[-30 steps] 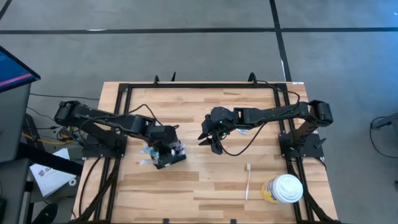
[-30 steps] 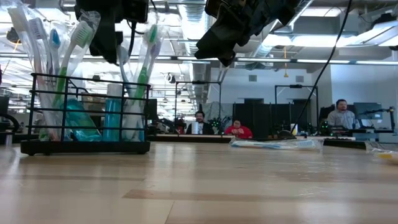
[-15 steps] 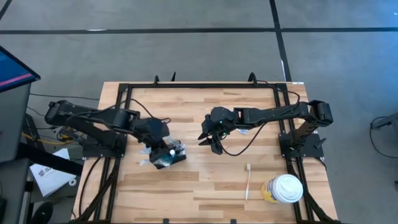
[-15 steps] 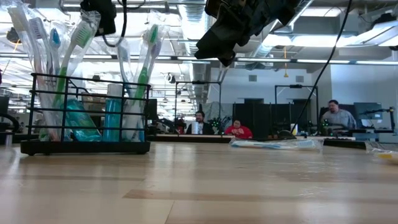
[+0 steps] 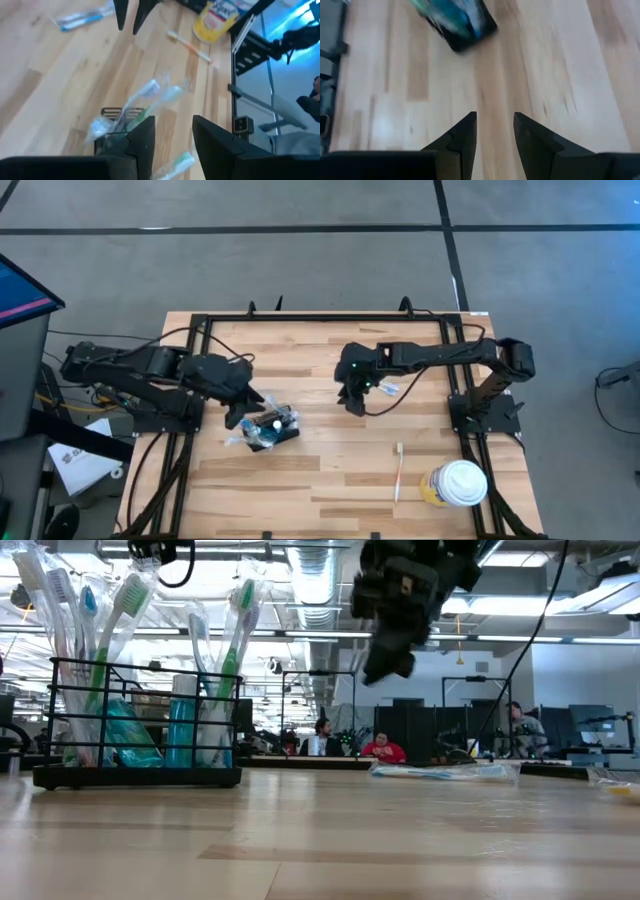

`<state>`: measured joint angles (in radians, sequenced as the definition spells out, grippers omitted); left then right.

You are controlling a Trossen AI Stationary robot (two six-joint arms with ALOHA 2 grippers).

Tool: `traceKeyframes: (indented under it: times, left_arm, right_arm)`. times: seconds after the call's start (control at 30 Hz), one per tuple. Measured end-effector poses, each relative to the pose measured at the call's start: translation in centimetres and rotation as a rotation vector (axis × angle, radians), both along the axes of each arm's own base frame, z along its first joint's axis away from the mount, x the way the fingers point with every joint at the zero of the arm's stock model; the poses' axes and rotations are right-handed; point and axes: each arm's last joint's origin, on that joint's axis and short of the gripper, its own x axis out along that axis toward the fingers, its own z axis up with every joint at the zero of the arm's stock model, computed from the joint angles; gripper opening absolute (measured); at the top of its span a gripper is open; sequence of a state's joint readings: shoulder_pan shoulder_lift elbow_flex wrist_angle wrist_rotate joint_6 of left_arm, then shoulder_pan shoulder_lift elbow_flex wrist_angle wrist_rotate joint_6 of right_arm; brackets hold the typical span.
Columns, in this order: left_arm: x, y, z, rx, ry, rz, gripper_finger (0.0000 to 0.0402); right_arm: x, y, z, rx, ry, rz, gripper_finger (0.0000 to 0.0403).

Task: Pick & Place toothbrushing station
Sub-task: Put the blue toothbrush into the bottom right section of the mesh organizer

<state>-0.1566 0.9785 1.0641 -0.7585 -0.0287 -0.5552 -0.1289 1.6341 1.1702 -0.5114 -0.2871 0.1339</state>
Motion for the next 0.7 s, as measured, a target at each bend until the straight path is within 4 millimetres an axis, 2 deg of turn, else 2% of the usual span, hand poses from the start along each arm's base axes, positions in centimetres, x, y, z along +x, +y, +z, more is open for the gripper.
traceKeyframes:
  times: [0.13,0.37,0.57,0.7]
  left_arm:
    - [-0.7,0.2,0.5,0.024,-0.038,0.002,0.0127]
    - [-0.9,0.2,0.7,0.047,-0.050,-0.012,0.0127]
    - [-0.9,0.2,0.7,0.050,-0.051,-0.014,0.0127]
    - [-0.9,0.2,0.7,0.050,-0.050,-0.014,0.0127]
  right_arm:
    - [-1.1,-1.0,-0.6,0.034,0.119,-0.063,0.0121]
    - [-3.6,-2.0,-1.4,0.073,0.390,-0.154,0.0121]
    - [-4.9,-2.2,-2.5,-0.004,0.528,-0.251,0.0121]
    - [-5.2,-2.4,-2.8,-0.088,0.556,-0.283,0.0121]
